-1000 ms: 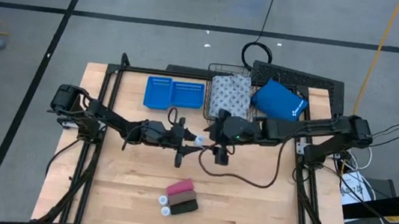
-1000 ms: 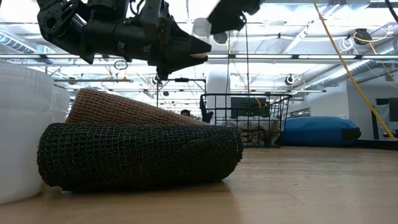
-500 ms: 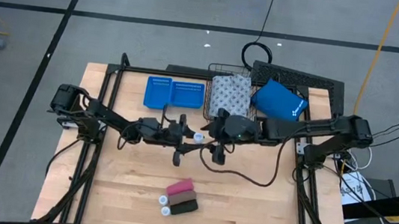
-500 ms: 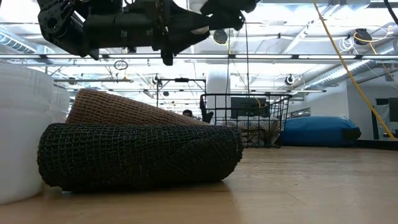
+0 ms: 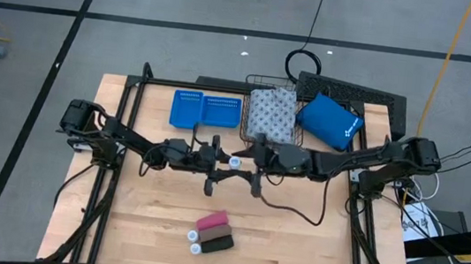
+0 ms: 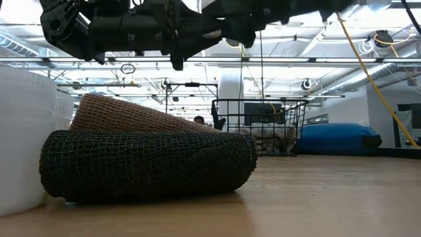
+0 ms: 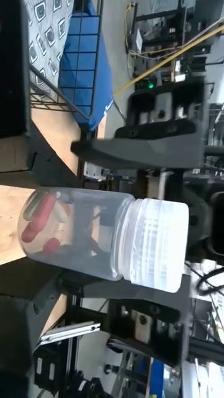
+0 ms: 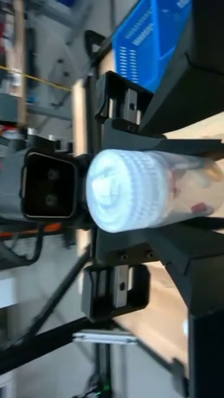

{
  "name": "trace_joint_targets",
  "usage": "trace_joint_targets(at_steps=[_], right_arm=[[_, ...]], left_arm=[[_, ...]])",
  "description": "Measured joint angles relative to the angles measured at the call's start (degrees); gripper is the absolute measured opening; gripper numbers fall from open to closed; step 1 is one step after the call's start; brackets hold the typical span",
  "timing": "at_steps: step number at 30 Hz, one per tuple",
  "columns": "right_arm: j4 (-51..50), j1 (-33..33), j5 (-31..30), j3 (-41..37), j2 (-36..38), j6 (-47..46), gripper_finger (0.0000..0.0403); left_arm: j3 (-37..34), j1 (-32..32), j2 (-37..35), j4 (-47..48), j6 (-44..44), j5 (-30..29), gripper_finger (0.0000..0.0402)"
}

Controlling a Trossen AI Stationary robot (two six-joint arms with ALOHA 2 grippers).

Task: Pick & Place Medicine items
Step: Put the transparent pill bottle into the right blue bin

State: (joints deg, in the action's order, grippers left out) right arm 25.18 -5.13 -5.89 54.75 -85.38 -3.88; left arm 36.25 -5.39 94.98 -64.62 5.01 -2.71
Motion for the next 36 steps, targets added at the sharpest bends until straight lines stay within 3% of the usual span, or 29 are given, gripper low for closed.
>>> trace_joint_targets(at_steps=[4, 8, 17, 36], right_arm=[[12.25, -0.02, 0.13, -6.07, 0.0, 0.02, 0.0202], [18.24, 0.0, 0.19, -9.49, 0.0, 0.02, 0.0182], [18.43, -0.28, 0.2, -9.69, 0.0, 0.02, 0.0159], [20.37, -0.24, 0.17, -9.76, -0.07, 0.04, 0.0186]], left_arm=[[0.02, 0.0, 0.0, -0.31, -0.01, -0.06, 0.0145], [0.02, 0.0, 0.0, -0.27, -0.02, -0.1, 0.0145], [0.02, -0.02, 0.0, -0.15, -0.04, -0.01, 0.0145], [0.07, -0.04, -0.07, -0.09, 1.14, 1.06, 0.0146]])
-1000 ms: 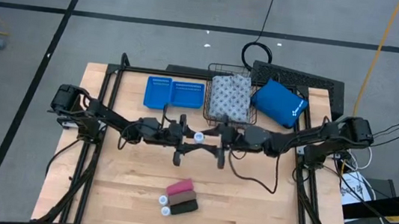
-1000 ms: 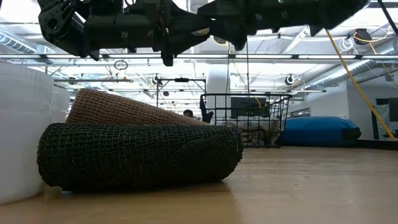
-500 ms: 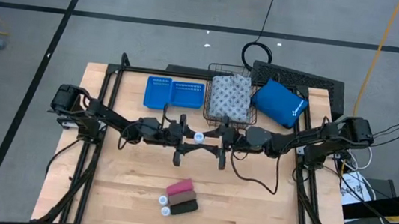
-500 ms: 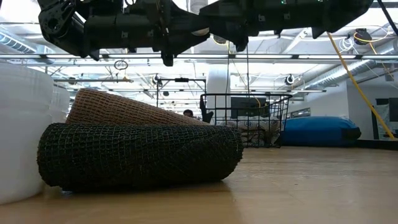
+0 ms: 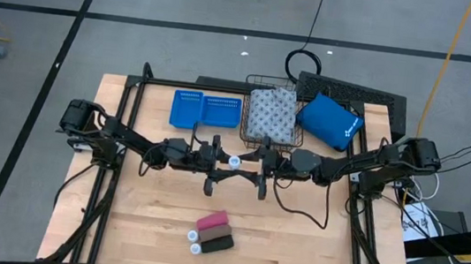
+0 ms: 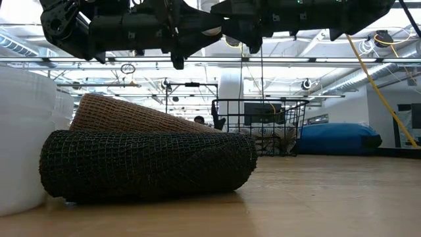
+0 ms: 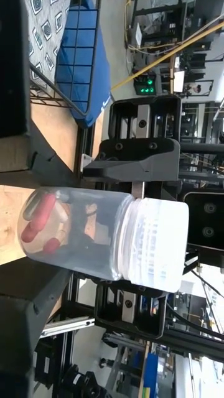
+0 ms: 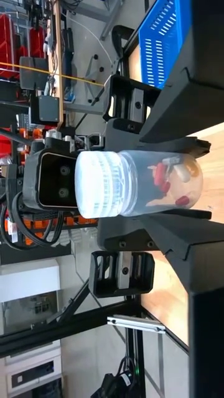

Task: Pick & Place Medicine items
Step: Put the transparent pill bottle into the right blue bin

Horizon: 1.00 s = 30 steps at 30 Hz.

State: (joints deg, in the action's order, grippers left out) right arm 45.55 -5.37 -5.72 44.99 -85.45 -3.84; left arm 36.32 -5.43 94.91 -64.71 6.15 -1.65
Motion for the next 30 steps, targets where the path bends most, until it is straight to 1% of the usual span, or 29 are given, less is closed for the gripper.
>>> trace_joint_targets(at_steps=[5, 10, 12, 14, 17, 22, 23, 26, 30], right_arm=[[1.81, 0.0, 0.05, 0.0, -1.4, 0.0, 0.019], [4.03, 0.17, 2.46, 0.74, -3.4, 0.05, 0.022], [3.86, 0.19, 2.06, 0.84, -3.56, 0.13, 0.0229], [3.86, 0.17, 0.93, 0.96, -3.56, 0.2, 0.023], [3.84, 0.17, -0.15, 0.96, -3.54, 0.46, 0.0206], [3.47, 0.37, 0.1, 0.98, -3.54, 0.58, 0.0125], [3.3, 0.39, 0.12, 0.98, -3.55, 0.8, 0.0115], [2.04, 0.39, 0.03, 0.98, -3.26, 1.95, 0.0115], [-0.54, 0.53, -0.87, 1.14, -1.39, 2.68, 0.0115]], left_arm=[[0.02, -0.01, -0.04, 0.54, 0.0, 0.12, 0.015], [0.02, -0.07, -0.04, 0.95, 0.0, 0.58, 0.0147], [0.02, -0.07, -0.04, 1.29, 0.06, 0.55, 0.0149], [0.0, -0.07, -0.02, 1.21, 0.29, 0.51, 0.0149], [0.01, 0.0, -0.02, 1.22, 0.39, 0.0, 0.015], [0.0, 0.02, -0.04, 2.02, 1.52, -0.99, 0.0154], [0.02, 0.01, -0.04, 2.73, 1.98, -1.04, 0.0157], [0.09, -0.01, -1.15, 7.29, 4.55, -1.07, 0.0173], [0.0, -0.38, -6.81, 21.07, 6.64, 0.7, 0.0192]])
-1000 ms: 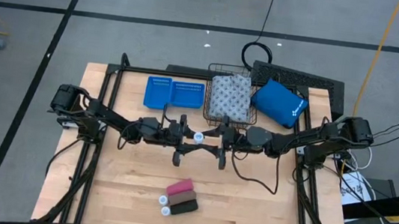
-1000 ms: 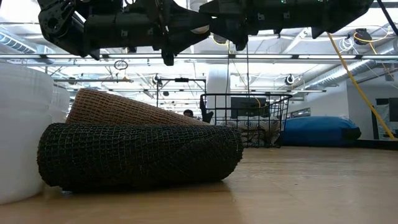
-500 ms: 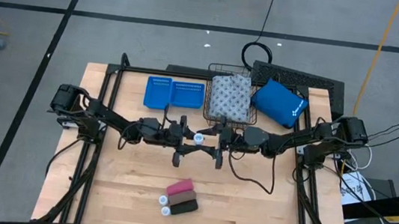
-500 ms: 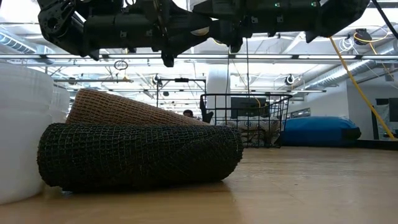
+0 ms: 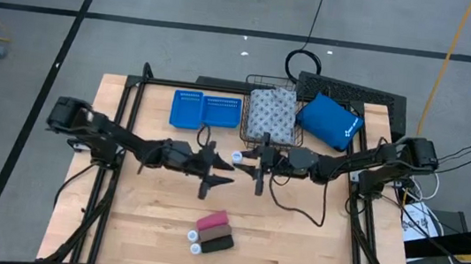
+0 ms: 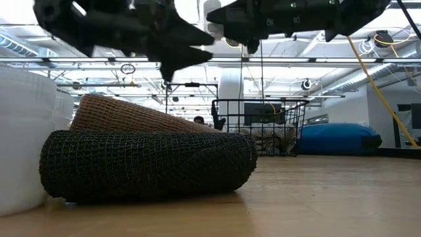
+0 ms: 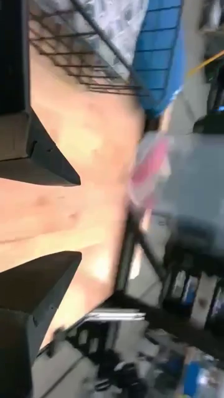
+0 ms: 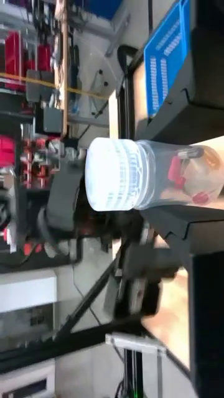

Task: Pick & Place Medicine items
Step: Put the transparent pill bottle into the right blue bin

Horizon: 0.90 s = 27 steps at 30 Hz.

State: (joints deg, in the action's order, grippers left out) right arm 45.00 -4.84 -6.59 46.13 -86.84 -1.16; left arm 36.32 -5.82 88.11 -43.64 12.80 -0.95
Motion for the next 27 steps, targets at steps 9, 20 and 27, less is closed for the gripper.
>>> trace_joint_targets(at_steps=[9, 20, 27], right_arm=[[-6.69, -0.07, 0.45, -0.11, 0.38, -0.39, 0.0115], [-8.31, -0.78, 0.77, -0.06, -2.92, -2.06, 0.0115], [-8.22, -2.43, 0.76, -0.18, -4.19, -1.51, 0.0115]], left_arm=[[6.16, -2.02, -18.09, 40.73, 1.11, -6.22, 0.0199], [41.05, -2.04, -4.04, 84.43, -5.26, -5.94, 0.0218], [52.37, -2.0, 6.8, 89.19, -15.75, -2.57, 0.0275]])
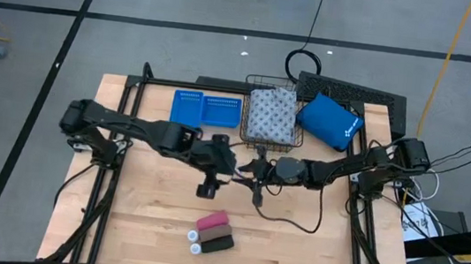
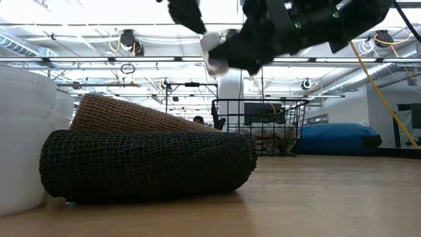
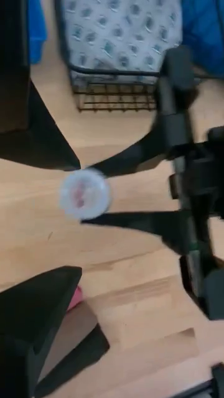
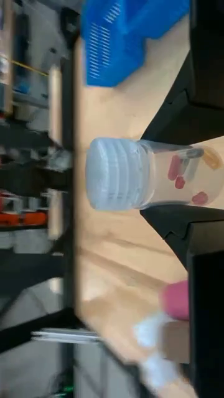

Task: Pick & Place Medicine items
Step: Put the transparent pill bottle into the right blue bin

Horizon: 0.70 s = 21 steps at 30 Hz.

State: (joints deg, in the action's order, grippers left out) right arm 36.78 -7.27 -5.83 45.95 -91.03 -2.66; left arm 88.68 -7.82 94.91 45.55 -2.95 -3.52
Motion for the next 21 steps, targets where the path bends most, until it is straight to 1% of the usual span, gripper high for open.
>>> trace_joint_targets(at_steps=[3, 6, 9, 15, 21], right_arm=[[1.25, -0.69, 0.05, 0.02, 0.09, 0.69, 0.0115], [1.45, -1.04, 0.07, 0.11, 0.14, 0.82, 0.0115], [1.55, -1.41, -0.04, 0.04, 0.05, 1.79, 0.0115], [1.57, -1.46, 0.11, 0.04, 0.12, 1.91, 0.0115], [1.54, -1.45, 0.09, 0.04, 0.12, 1.89, 0.0115]], left_arm=[[1.21, 0.33, 2.02, -0.07, -2.02, -0.9, 0.0291], [1.17, 1.07, 2.45, -0.19, -1.77, -2.31, 0.0298], [0.86, 1.8, 2.85, -0.75, -0.98, -0.92, 0.0297], [0.79, 2.17, 3.44, -1.82, 0.32, 1.61, 0.0275], [0.77, 2.17, 4.86, -1.97, 0.58, 2.04, 0.0239]])
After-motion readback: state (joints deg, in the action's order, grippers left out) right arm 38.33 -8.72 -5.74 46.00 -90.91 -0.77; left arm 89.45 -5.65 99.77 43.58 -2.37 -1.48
